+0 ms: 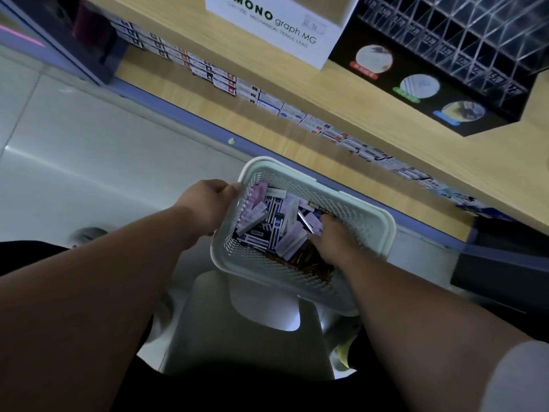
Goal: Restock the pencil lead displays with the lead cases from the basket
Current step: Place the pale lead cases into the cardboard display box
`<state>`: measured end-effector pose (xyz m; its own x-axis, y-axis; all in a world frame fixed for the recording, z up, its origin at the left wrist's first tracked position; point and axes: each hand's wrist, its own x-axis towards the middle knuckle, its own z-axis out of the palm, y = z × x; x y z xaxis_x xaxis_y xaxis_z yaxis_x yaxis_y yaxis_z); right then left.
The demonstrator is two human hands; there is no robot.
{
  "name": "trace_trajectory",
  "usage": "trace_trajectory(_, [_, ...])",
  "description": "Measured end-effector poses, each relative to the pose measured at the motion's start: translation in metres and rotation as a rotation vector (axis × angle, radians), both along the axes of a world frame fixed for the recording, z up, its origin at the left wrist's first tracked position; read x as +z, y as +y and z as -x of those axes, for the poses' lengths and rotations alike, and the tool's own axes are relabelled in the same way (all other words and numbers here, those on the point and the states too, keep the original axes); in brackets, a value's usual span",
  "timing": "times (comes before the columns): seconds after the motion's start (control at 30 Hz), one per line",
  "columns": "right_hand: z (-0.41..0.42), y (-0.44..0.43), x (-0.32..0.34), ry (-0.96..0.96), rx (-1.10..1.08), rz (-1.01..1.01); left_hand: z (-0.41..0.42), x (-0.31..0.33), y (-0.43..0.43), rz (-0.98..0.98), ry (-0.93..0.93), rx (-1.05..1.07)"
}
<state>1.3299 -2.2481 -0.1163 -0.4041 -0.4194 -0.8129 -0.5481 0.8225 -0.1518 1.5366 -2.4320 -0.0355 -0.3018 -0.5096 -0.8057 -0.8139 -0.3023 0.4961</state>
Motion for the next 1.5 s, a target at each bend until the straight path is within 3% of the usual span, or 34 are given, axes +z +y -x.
trace_trajectory(0.3, [-0.021,0.004,0.002,-0.056,-0.663,0.073,-0.004,-0.002,0.001,-0.041,0.077,0.039])
trace_trajectory(0.43, [-0.034,-0.004,0.009,-0.091,-0.789,0.001,-0.004,-0.002,0.002,-0.038,0.085,0.054])
trace_trajectory(0.73, [-0.06,-0.04,0.008,-0.163,-0.773,0.093,-0.001,-0.002,0.005,-0.013,0.065,0.068])
trace_trajectory(1.17, [-0.067,-0.053,0.003,-0.109,-0.698,0.136,0.0,-0.004,0.001,0.029,0.014,-0.009])
trace_trajectory(1.5, [-0.073,-0.072,0.008,-0.239,-0.61,0.122,0.002,-0.001,-0.001,0.052,0.005,-0.07])
